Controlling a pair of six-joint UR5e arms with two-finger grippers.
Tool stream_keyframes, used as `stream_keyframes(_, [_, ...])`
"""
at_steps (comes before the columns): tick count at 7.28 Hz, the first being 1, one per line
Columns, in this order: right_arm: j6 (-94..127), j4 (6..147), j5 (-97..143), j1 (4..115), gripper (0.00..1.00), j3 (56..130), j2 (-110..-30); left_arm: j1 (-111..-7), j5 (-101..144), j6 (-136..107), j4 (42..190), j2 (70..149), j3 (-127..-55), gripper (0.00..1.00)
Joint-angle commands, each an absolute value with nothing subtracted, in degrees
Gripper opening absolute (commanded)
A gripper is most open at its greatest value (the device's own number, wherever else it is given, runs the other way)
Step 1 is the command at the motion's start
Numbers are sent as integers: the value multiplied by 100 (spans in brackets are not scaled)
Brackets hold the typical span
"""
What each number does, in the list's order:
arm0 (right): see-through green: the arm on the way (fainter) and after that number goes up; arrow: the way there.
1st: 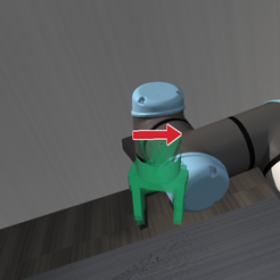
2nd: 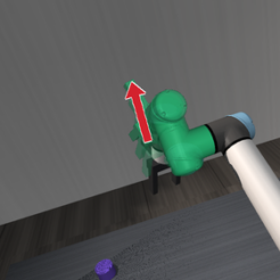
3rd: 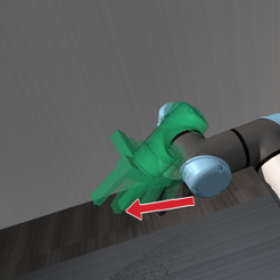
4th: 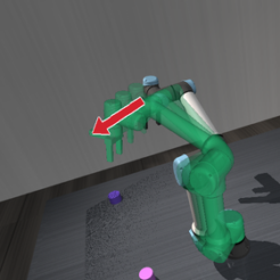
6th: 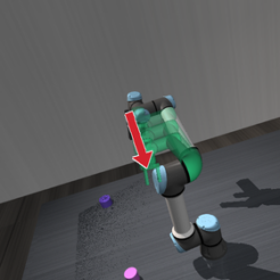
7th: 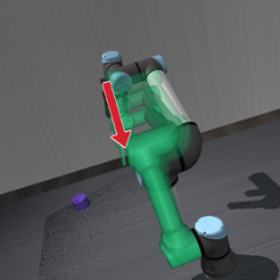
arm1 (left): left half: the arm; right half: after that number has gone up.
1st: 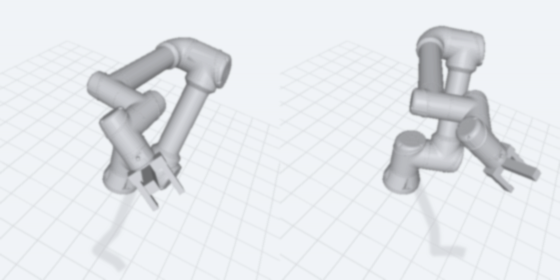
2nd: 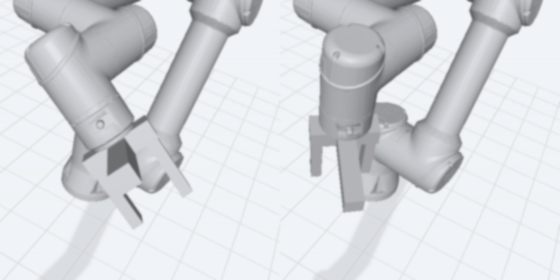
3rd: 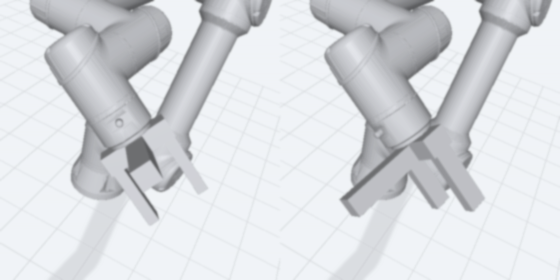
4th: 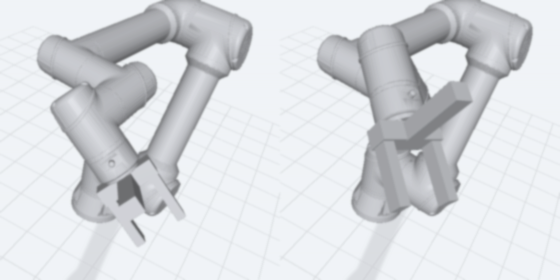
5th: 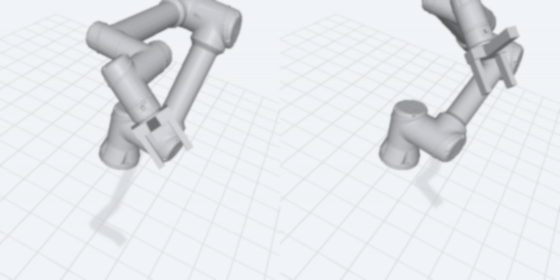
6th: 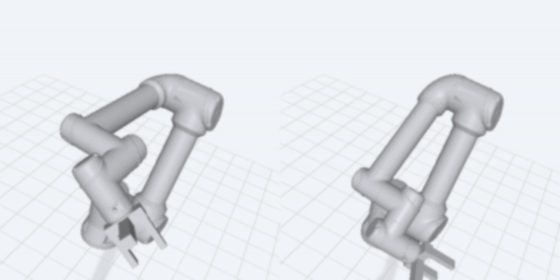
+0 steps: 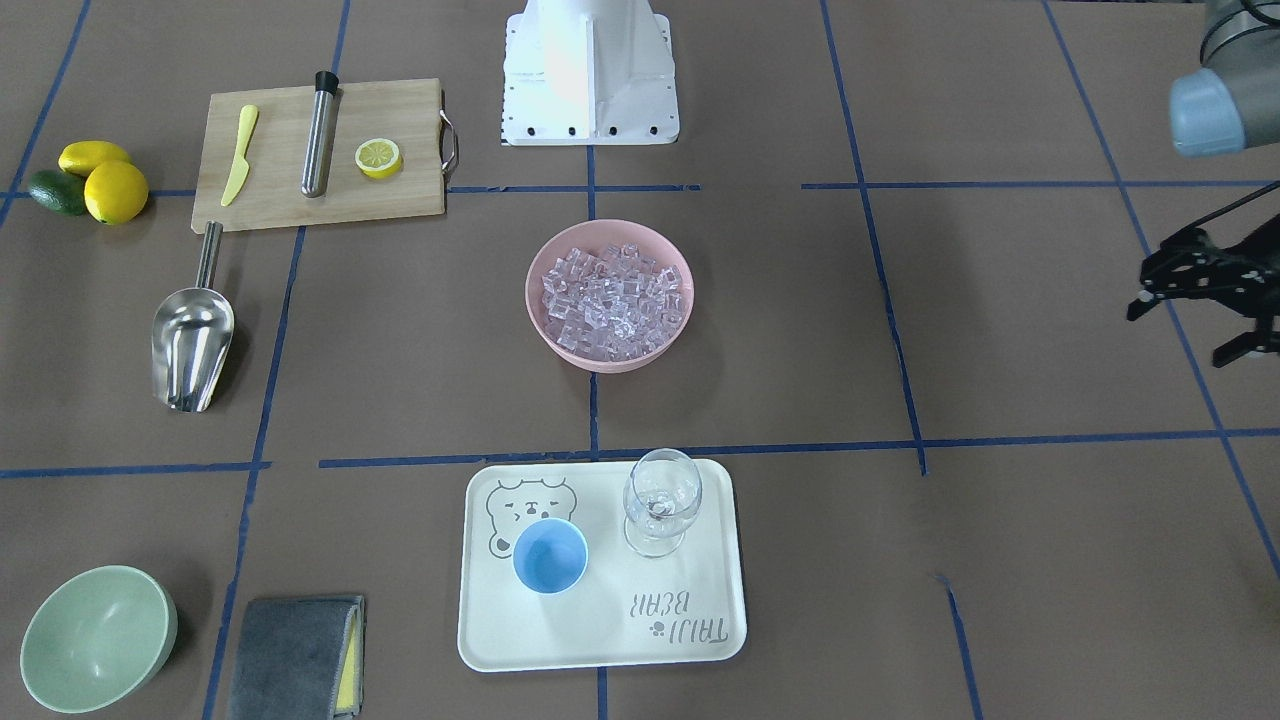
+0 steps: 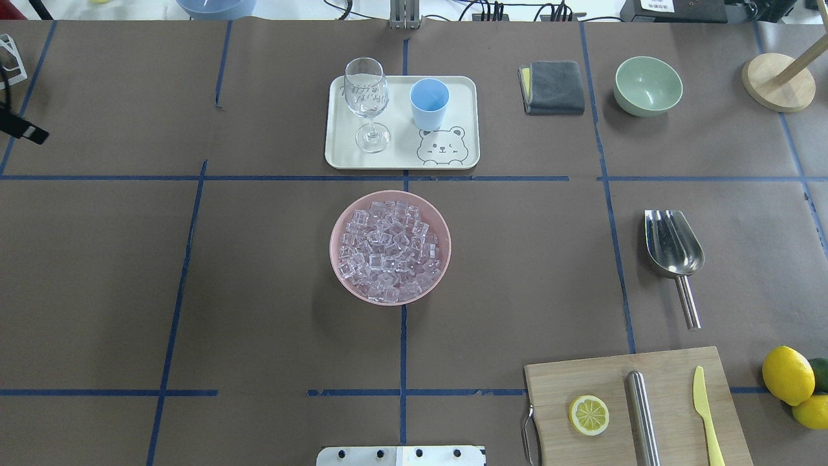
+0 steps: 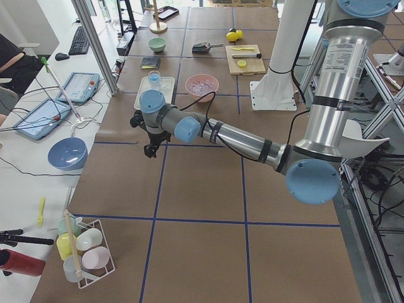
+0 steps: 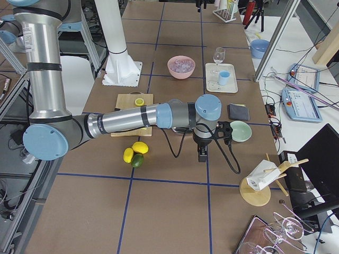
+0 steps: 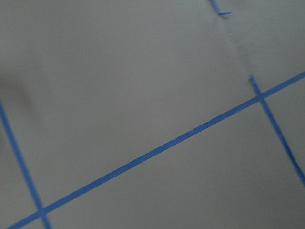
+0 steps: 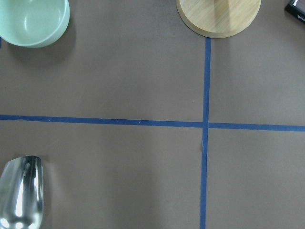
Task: Put ice in cup with scoop
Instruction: 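Move both arms out from rest toward the table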
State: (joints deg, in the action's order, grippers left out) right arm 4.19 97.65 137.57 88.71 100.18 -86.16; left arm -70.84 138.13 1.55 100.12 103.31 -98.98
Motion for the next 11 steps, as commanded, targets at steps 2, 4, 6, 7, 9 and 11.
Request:
stream_keyframes(2, [1470,8786,13869,8116,100,10213,-8569,-5883,13773,132,10116,11072,-10012,100])
stream_keyframes(4, [3042,7652,13739,7213,100,10833,-9119,-5652,13764,123,10116,11109,-10063,100])
stream_keyframes(6, [4740,7497,12986,6062,100,11545,-9507,-5450,13764,114,10116,11127,-10081,100])
stream_keyframes(7, [5085,7506,12842,5690,100,11679,-9632,-5406,13772,114,10116,11153,-10064,100])
stream_keyframes(9, [5106,7480,12536,5022,100,11611,-9782,-5266,13764,-190,10134,11162,-10046,100])
stream_keyframes(11, [5106,7436,12385,4504,100,11226,-9686,-5195,13764,-229,10134,11232,-10002,100])
